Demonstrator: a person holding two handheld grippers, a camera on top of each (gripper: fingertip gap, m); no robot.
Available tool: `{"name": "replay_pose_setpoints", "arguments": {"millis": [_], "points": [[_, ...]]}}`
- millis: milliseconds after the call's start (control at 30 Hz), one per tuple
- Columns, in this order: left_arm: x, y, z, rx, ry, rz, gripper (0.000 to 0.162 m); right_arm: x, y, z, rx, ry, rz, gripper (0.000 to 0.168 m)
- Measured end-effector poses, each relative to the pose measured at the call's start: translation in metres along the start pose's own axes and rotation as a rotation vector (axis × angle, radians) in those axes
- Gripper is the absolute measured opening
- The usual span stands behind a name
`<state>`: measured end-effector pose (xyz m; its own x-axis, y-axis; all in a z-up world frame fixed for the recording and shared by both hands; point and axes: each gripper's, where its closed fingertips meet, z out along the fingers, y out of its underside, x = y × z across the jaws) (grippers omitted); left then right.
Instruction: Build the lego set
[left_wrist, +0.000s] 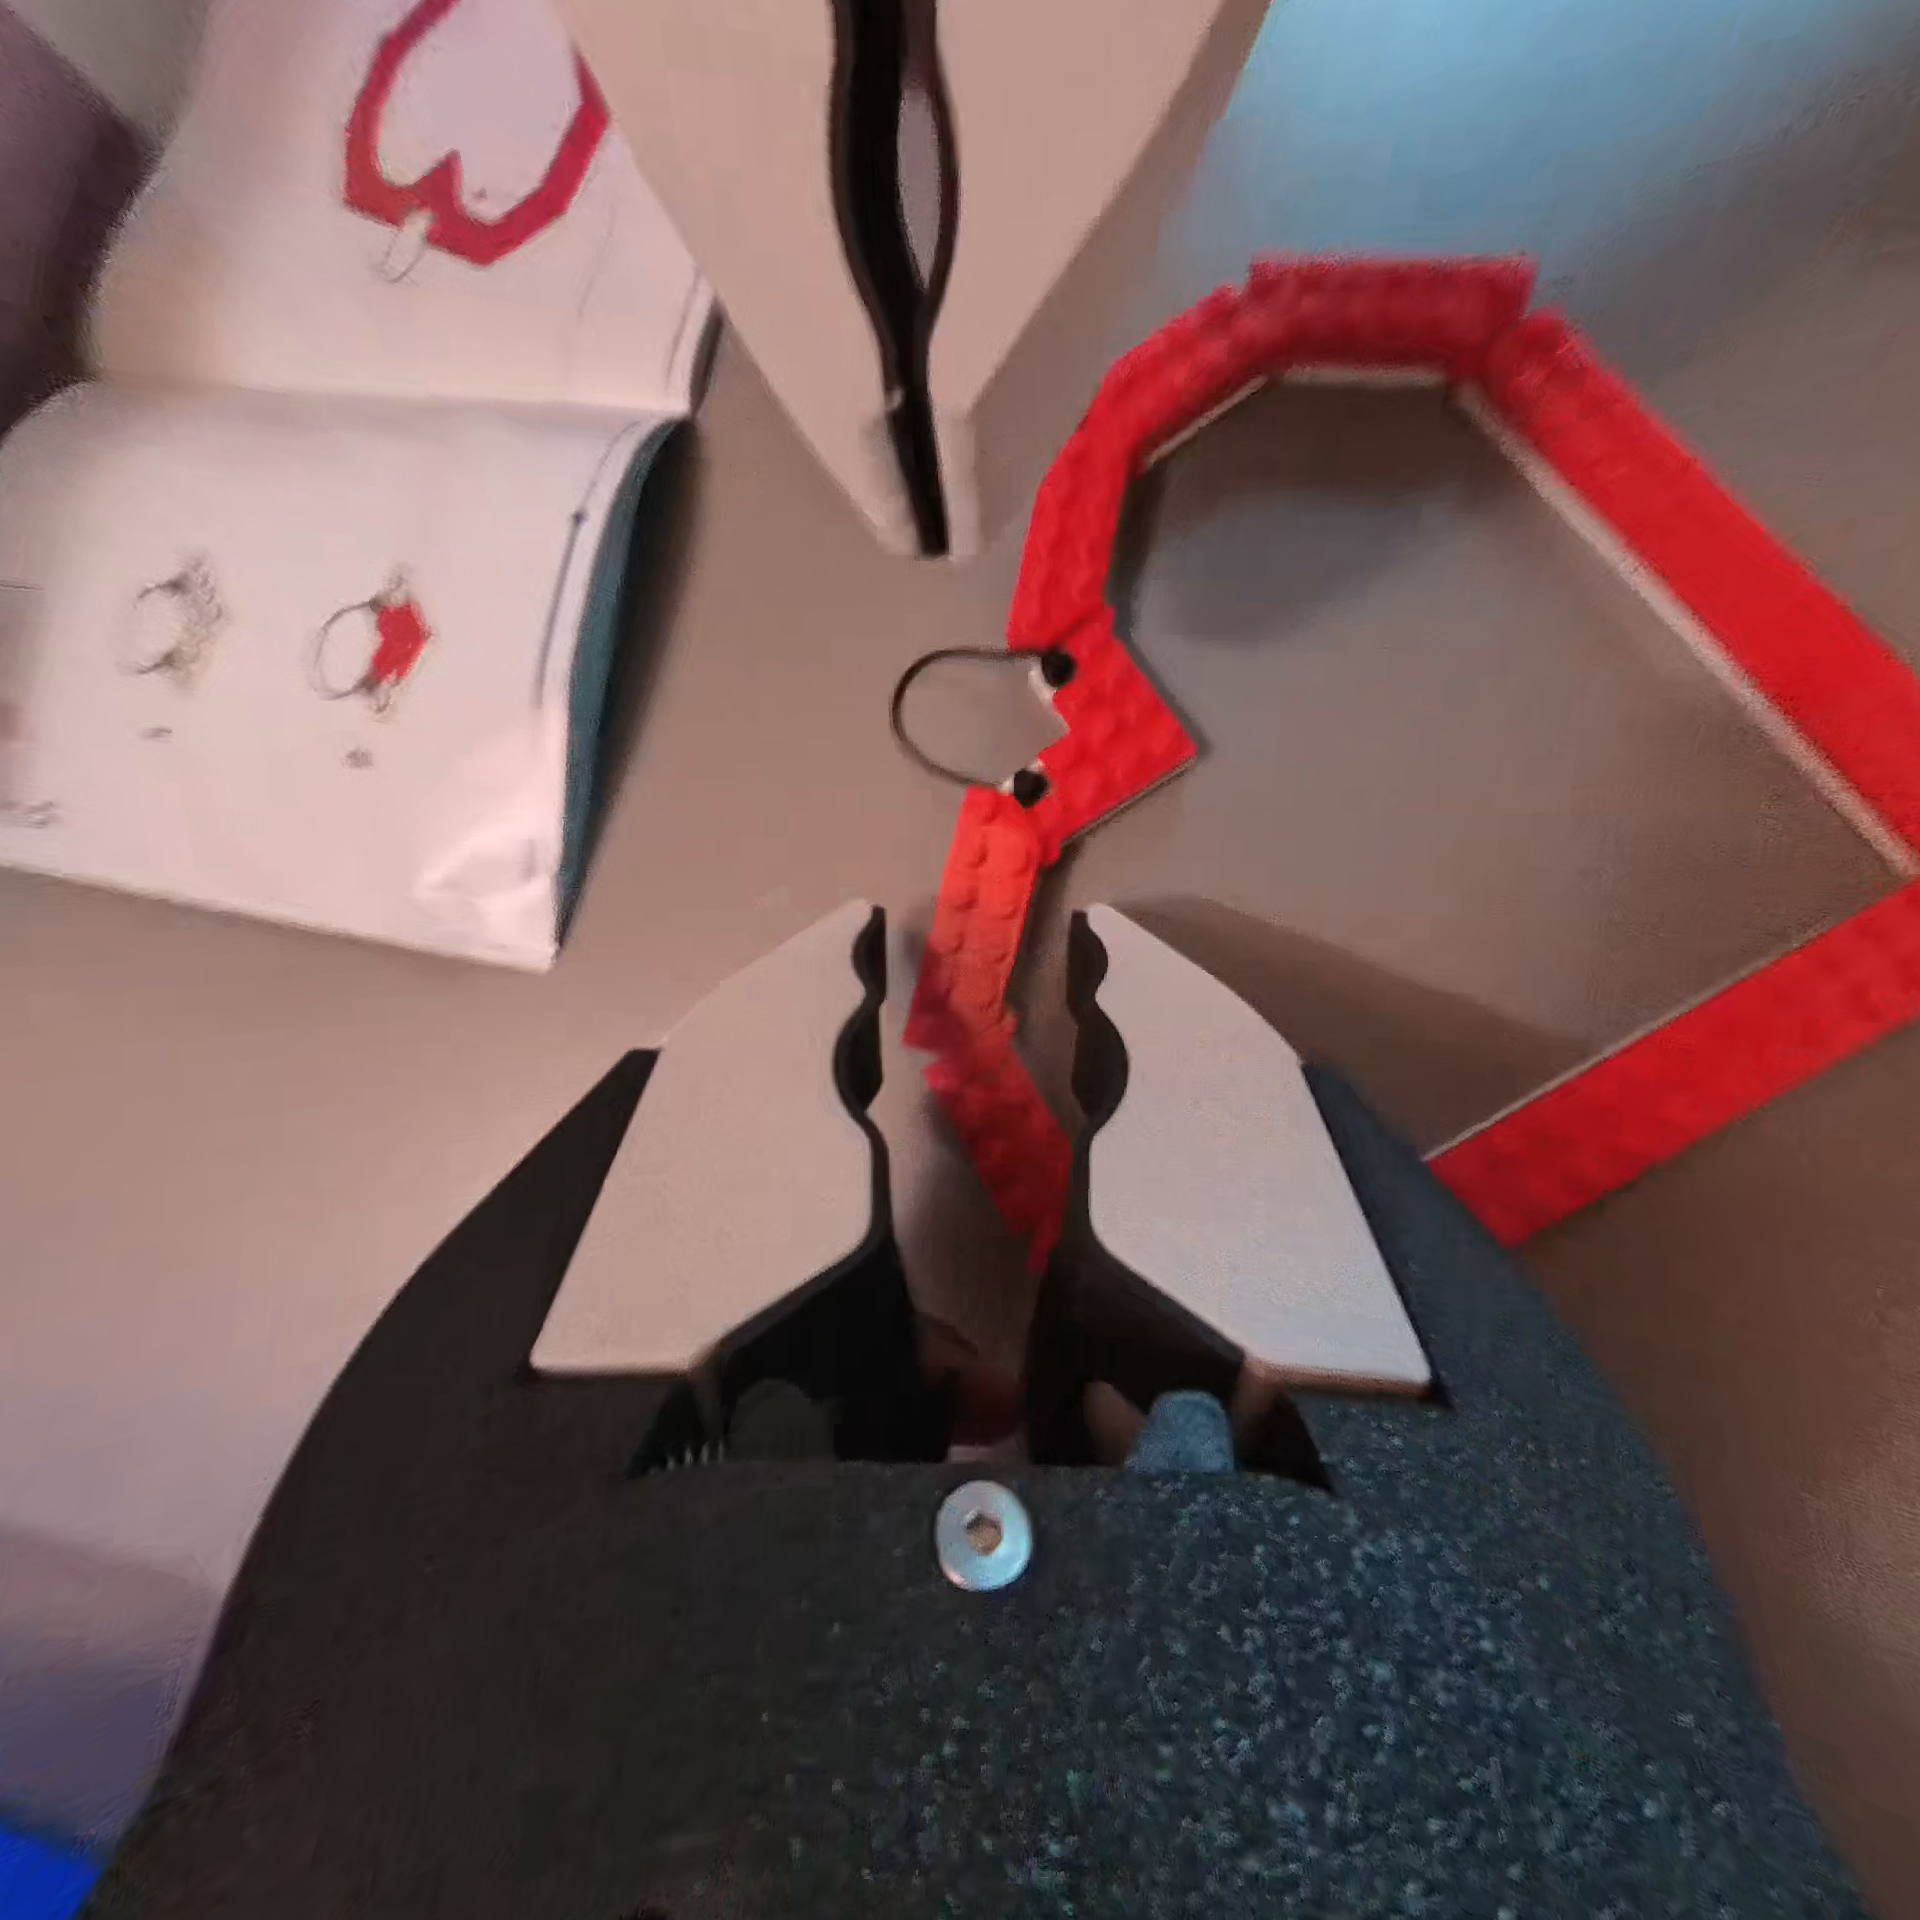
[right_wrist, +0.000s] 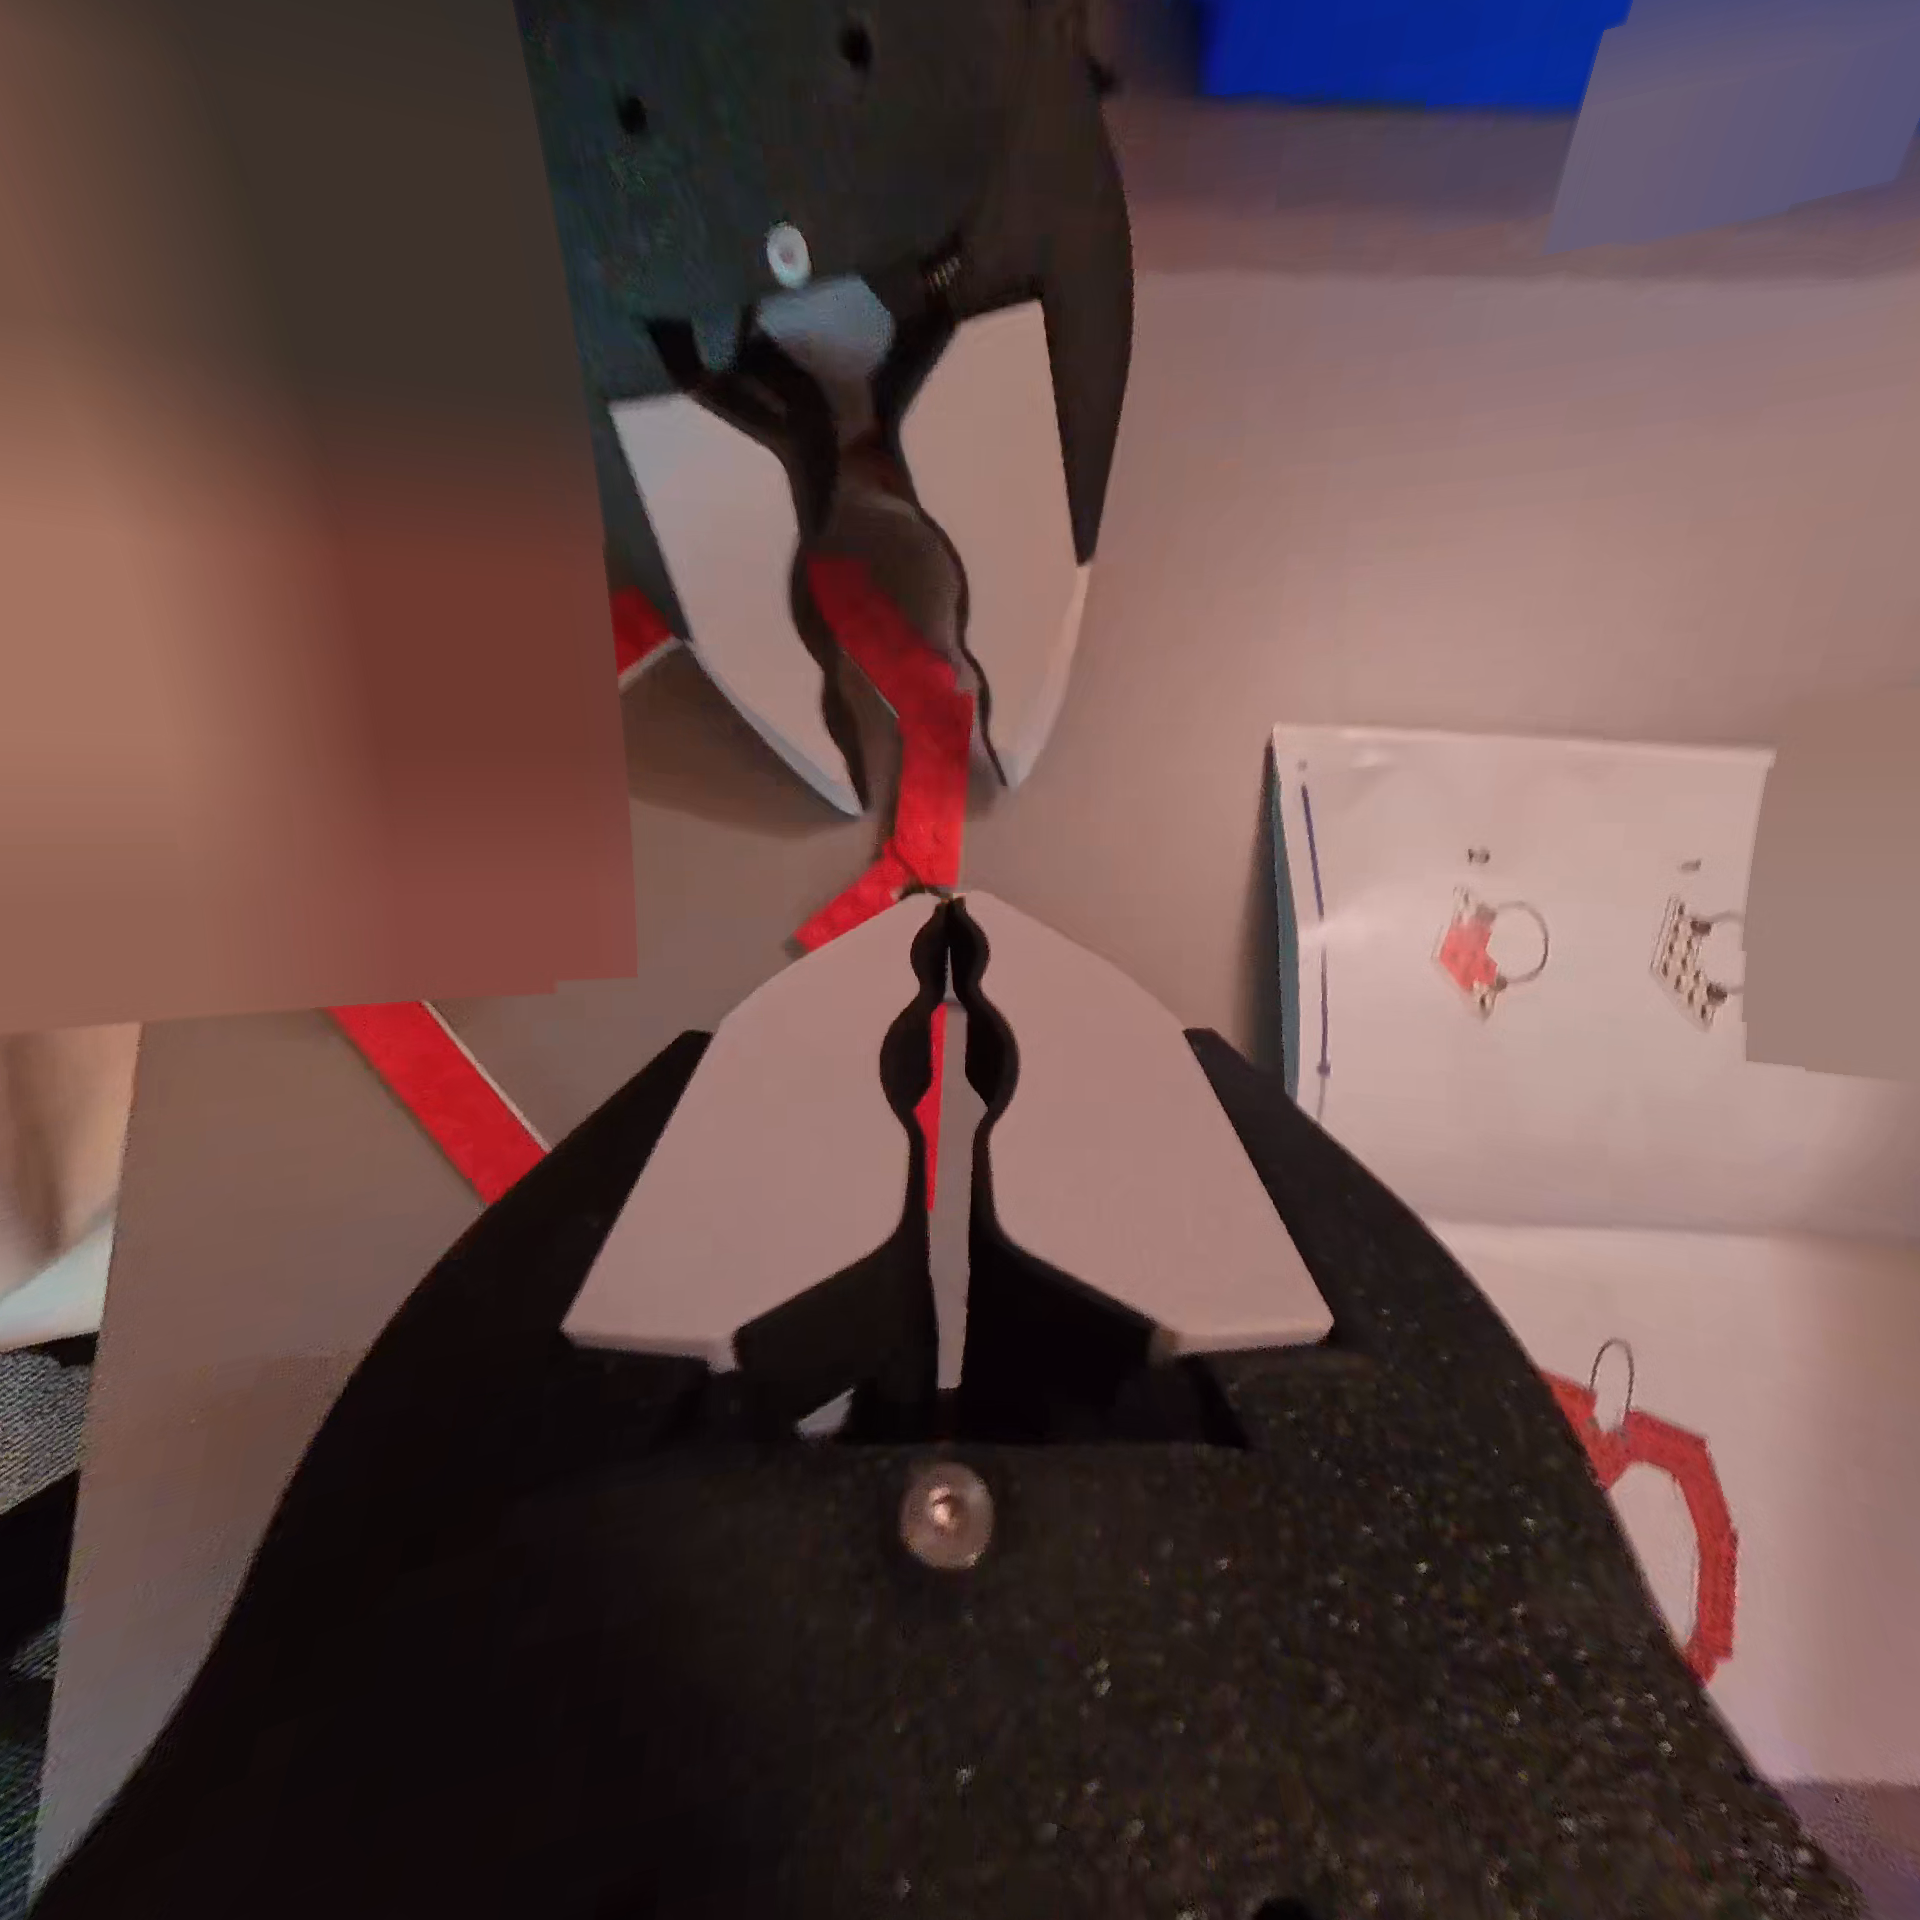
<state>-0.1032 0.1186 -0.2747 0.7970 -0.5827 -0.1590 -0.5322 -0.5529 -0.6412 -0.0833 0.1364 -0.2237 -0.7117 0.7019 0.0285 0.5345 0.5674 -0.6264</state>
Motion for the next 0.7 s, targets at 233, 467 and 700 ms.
{"name": "replay_pose_setpoints", "arguments": {"millis": [233, 467, 700], "points": [[0.001, 0.001, 0.002, -0.064, 0.095, 0.098, 0.016, 0.01, 0.023, 0.002, 0.02, 0.049, 0.108, 0.003], [-0.006, -0.029, -0.034, 0.089, -0.141, 0.281, 0.016, 0.015, 0.019, -0.002, 0.069, -0.017, 0.277, 0.034], [-0.003, -0.045, -0.046, 0.132, -0.213, 0.366, 0.016, 0.012, 0.008, -0.004, 0.011, -0.348, 0.352, 0.025]]}}
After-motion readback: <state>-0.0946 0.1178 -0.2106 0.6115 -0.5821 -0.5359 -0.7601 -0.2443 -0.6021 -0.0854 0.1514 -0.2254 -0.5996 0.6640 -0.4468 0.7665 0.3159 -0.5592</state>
